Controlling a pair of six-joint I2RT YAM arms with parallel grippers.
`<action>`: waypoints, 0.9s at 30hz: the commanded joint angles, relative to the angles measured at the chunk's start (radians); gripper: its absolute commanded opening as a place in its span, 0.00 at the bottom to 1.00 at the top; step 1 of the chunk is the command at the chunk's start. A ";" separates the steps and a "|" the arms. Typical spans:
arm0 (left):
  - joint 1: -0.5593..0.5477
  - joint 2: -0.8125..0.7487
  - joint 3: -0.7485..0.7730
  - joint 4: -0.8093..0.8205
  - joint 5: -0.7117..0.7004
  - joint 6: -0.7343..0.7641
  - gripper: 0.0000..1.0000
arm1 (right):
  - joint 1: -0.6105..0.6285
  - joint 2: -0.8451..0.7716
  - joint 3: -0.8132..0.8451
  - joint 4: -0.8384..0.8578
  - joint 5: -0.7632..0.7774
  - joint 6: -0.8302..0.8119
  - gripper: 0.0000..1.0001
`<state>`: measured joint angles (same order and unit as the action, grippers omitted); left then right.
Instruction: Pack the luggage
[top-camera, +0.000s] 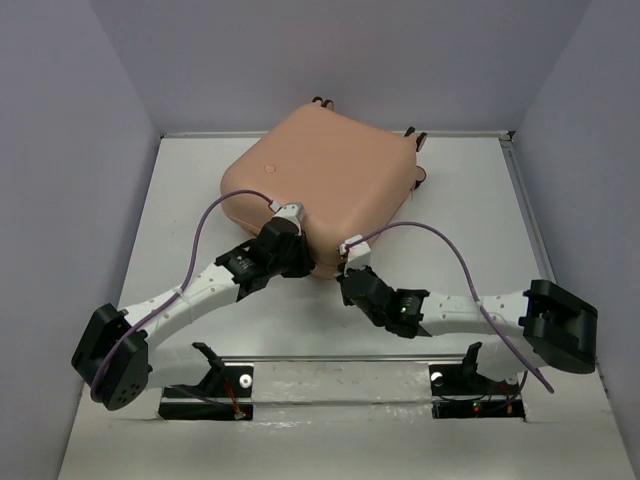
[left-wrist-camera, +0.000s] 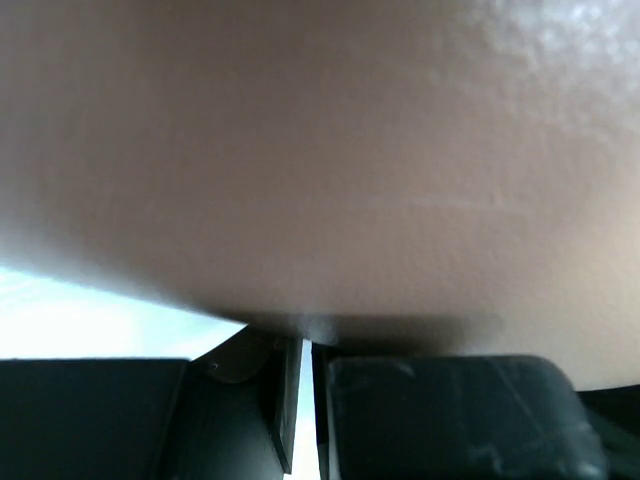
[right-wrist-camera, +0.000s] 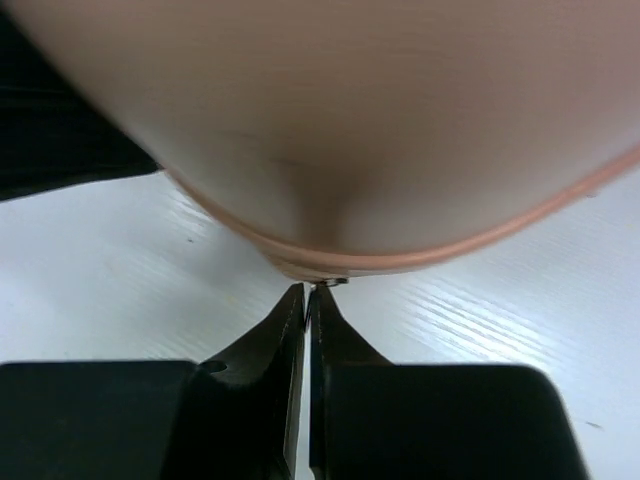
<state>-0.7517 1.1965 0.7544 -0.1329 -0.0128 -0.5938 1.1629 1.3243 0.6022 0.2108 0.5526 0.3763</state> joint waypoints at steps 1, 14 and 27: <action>0.008 0.069 0.126 0.385 -0.016 0.011 0.20 | 0.165 0.114 0.214 0.085 -0.195 0.099 0.07; 0.045 0.055 0.126 0.383 0.071 -0.014 0.20 | 0.228 0.174 0.283 0.206 -0.128 0.099 0.07; 0.442 -0.192 0.331 -0.028 0.155 0.195 0.88 | 0.228 0.164 0.159 0.415 -0.119 0.163 0.07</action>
<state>-0.3855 1.0485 0.8692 -0.3317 0.0811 -0.4599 1.2694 1.6199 0.8562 0.4019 0.6231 0.4171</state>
